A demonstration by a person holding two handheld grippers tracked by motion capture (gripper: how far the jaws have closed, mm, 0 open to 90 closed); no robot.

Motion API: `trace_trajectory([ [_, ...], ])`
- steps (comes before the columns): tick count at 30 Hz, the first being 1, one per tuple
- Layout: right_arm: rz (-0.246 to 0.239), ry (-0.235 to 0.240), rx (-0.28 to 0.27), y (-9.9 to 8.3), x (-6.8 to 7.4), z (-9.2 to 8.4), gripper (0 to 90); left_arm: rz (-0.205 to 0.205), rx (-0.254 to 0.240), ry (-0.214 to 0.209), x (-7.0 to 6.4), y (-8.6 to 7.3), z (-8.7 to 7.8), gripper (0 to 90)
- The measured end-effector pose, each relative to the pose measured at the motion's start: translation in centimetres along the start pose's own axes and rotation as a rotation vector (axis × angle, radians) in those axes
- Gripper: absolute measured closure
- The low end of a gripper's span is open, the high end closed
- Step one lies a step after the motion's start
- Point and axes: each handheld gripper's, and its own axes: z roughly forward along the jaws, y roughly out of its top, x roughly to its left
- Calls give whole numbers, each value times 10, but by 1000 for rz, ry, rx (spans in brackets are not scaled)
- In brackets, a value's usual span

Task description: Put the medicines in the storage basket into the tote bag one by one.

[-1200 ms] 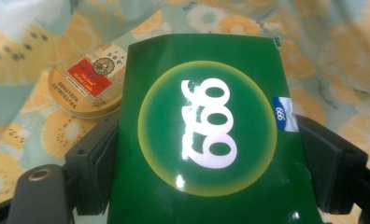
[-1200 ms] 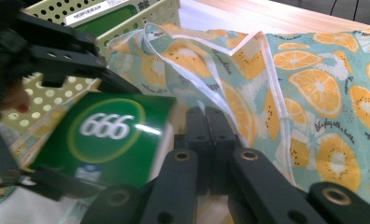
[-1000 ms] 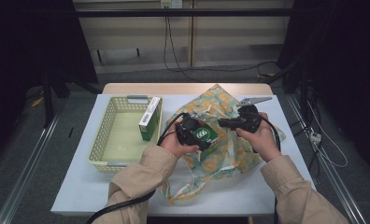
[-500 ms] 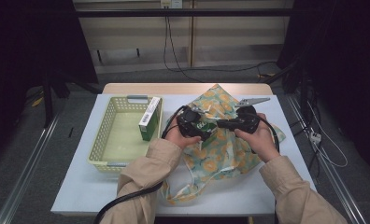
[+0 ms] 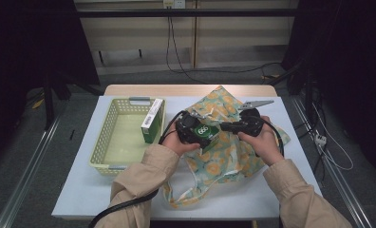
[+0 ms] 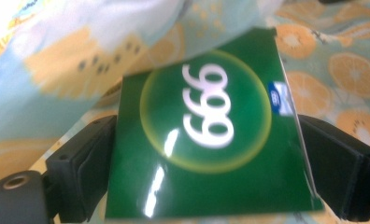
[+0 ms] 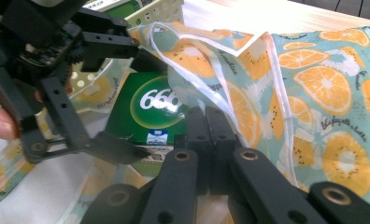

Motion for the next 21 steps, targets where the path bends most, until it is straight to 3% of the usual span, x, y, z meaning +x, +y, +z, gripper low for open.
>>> trace_trajectory([
  [5,-3,-2,0,0,0,-1,900,1,24,-14,-1,-5,-10,84],
  [7,-4,-4,-3,0,-1,-2,900,-6,33,-39,-3,-8,-12,82],
  [12,-1,-6,-5,0,-1,-2,900,-11,60,-22,-6,-11,-10,125],
  [21,5,-2,-12,0,-3,-4,900,-62,-6,25,-1,10,16,137],
])
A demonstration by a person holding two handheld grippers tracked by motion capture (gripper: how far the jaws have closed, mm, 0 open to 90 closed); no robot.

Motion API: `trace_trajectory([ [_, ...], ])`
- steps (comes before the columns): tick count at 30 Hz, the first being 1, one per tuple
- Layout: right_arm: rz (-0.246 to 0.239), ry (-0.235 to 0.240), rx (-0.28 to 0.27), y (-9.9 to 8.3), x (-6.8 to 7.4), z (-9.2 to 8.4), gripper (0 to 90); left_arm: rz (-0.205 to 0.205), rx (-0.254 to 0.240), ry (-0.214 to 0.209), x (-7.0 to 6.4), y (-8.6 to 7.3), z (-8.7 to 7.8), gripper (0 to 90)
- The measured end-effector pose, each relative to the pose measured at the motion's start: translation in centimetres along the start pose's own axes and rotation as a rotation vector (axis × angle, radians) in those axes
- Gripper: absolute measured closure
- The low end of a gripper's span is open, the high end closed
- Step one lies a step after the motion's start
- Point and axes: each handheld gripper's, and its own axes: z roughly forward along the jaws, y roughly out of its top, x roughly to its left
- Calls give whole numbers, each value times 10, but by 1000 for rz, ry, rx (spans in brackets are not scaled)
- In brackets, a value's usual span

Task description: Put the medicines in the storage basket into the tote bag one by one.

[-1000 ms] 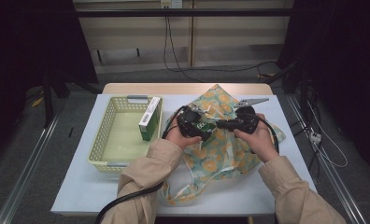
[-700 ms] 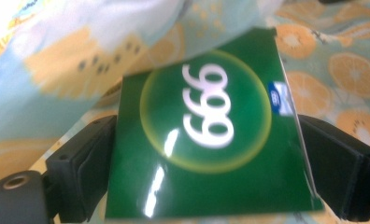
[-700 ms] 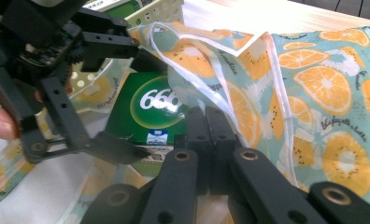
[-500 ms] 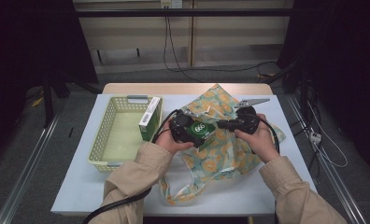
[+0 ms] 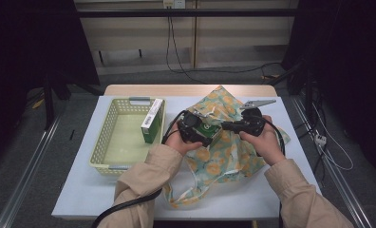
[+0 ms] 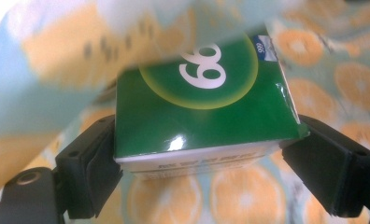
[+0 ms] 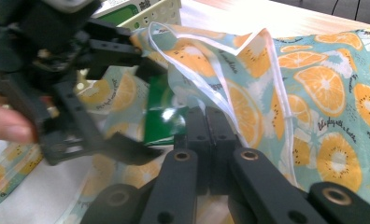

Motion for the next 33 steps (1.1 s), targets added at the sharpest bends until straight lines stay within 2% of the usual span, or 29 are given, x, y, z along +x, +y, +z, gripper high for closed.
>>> trace_trajectory([
  [4,3,0,1,0,0,0,900,-14,-14,3,0,5,6,126],
  [7,-1,-1,0,0,1,-1,900,-13,-3,-34,-1,3,1,115],
  [12,0,-6,3,0,1,0,900,5,13,-57,-3,-2,-21,107],
  [16,-7,-10,9,0,2,2,900,37,14,-74,-6,-3,-45,102],
  [20,-4,-11,11,0,3,3,900,38,17,-92,-2,-4,-66,94],
  [21,-4,-10,13,0,3,3,900,45,20,-66,-2,-4,-72,97],
  [22,-5,-11,13,0,3,3,900,40,9,-87,1,-4,-76,97],
  [23,-4,-13,14,0,4,2,900,40,9,-87,1,-4,-76,97],
  [25,-8,-15,13,1,5,2,900,49,1,-65,6,-4,-88,100],
  [27,-12,-19,14,1,6,1,900,48,-5,-59,8,-4,-91,101],
  [28,-15,-21,15,1,7,0,900,48,-7,-41,13,-5,-99,101],
  [32,-1,-14,11,1,6,-2,900,34,-19,-22,22,-5,-109,104],
  [33,-4,-16,12,1,5,-2,900,26,-23,-7,30,-5,-116,108],
])
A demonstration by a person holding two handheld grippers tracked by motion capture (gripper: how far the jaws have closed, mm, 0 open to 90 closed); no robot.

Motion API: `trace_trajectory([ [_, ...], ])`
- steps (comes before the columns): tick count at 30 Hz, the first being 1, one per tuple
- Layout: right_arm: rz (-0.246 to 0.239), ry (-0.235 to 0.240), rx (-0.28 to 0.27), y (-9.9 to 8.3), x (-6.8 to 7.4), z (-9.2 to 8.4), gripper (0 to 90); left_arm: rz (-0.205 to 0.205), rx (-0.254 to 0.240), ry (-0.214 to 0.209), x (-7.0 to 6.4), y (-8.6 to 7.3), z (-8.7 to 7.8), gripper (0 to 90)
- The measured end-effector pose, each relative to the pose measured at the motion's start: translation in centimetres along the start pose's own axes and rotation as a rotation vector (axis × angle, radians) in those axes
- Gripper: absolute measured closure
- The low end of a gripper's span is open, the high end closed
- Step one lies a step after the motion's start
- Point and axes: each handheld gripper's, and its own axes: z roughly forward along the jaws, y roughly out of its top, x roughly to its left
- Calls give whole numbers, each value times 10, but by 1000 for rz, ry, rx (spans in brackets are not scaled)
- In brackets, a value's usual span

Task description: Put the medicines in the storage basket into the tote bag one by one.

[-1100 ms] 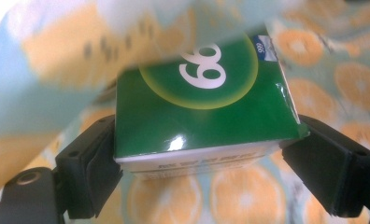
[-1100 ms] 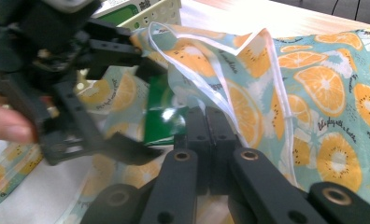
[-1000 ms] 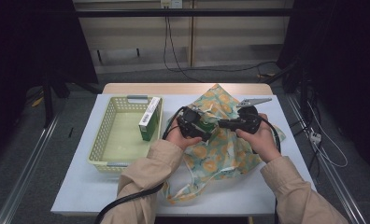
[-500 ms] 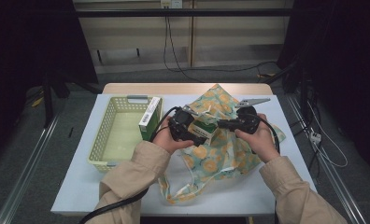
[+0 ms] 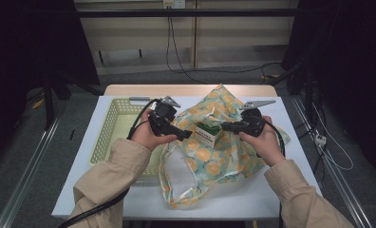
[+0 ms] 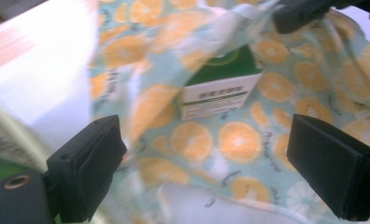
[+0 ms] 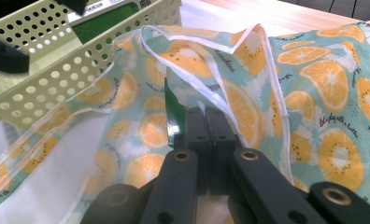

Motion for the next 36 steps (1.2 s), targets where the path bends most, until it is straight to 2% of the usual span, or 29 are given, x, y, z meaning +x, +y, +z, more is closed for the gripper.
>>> trace_trajectory([
  [2,0,2,-4,0,-1,-1,900,-10,-3,10,3,0,-3,109],
  [3,4,1,-4,0,-1,-1,900,-15,-3,28,11,-1,-10,110],
  [8,2,1,-4,0,-1,-2,900,-53,-7,76,30,-7,-26,111],
  [10,3,2,-7,0,-1,-3,900,-61,-13,86,34,-9,-27,114],
  [11,4,-1,-8,0,-1,-4,900,-76,-18,114,40,-12,-30,115],
  [17,1,-6,-7,1,-2,-6,900,-119,-1,166,60,-28,-29,118],
  [18,1,-6,-4,0,-2,-6,900,-133,4,186,62,-30,-28,117],
  [20,-2,-8,-6,0,-1,-6,900,-137,14,185,65,-32,-27,120],
  [22,-3,-6,-5,-1,0,-5,900,-154,32,204,68,-36,-24,122],
  [23,-6,-6,-5,-1,0,-5,900,-147,56,213,70,-40,-20,134],
  [25,-8,-8,-4,-1,0,-5,900,-144,67,228,72,-42,-18,158],
  [26,-8,-10,-4,-1,0,-5,900,-157,80,233,77,-47,-13,174],
  [28,-10,-13,-3,-1,0,-5,900,-174,106,255,81,-53,-8,272],
  [29,-11,-14,-2,-1,-1,-6,900,-180,118,255,82,-55,-6,284],
  [30,-10,-14,-3,-1,-1,-6,900,-191,114,249,82,-58,-3,300],
  [34,-12,-17,2,-1,-1,-5,900,-205,120,219,79,-64,7,494],
  [36,-12,-15,4,-1,-2,-4,900,-224,128,245,78,-64,7,544],
])
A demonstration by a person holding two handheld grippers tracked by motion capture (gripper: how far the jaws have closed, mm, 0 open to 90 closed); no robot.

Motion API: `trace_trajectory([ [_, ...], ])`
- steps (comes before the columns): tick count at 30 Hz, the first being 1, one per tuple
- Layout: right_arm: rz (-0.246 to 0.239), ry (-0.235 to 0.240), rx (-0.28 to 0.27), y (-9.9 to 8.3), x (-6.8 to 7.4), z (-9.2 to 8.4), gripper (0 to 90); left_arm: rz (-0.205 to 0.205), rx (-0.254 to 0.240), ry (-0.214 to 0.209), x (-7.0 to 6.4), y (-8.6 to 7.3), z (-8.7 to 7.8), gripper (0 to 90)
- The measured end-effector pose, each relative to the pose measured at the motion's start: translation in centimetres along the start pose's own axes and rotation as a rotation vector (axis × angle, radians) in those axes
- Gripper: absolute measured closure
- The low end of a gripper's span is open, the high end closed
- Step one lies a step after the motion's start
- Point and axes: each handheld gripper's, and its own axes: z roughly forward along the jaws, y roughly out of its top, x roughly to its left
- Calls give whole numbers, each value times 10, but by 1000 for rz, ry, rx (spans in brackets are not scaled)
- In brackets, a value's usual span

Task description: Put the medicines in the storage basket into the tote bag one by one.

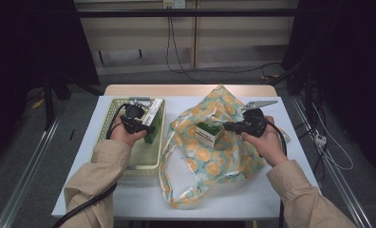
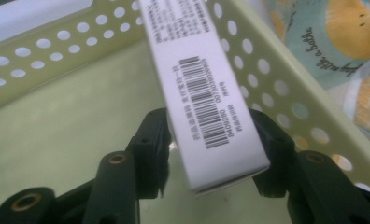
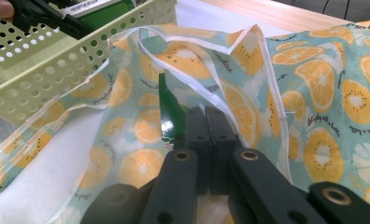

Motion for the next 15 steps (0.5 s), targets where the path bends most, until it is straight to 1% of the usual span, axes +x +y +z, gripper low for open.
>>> trace_trajectory([
  [1,0,-1,-1,0,0,1,900,2,14,18,0,1,-1,565],
  [2,0,0,-2,0,0,1,900,2,14,18,0,1,-1,585],
  [3,1,2,-2,0,0,2,900,8,16,68,2,1,-6,612],
  [5,-1,3,-2,0,1,2,900,-28,-2,44,8,-1,-11,624],
  [6,0,4,-2,0,1,3,900,-39,-3,41,10,-2,-14,625],
  [7,-1,5,-2,0,1,3,900,-40,-1,44,12,-3,-17,626],
  [9,2,4,-1,0,1,3,900,-68,-16,23,16,-4,-24,627],
  [11,2,3,-1,0,1,3,900,-74,-27,4,19,-4,-32,628],
  [12,5,3,-2,0,1,3,900,-69,-32,-2,20,-4,-37,628],
  [13,4,4,-3,0,1,3,900,-69,-32,-2,20,-4,-37,628],
  [14,3,3,-3,1,2,2,900,-62,-50,-18,21,-3,-46,628],
  [15,3,3,-4,1,2,2,900,-62,-50,-18,21,-3,-46,628],
])
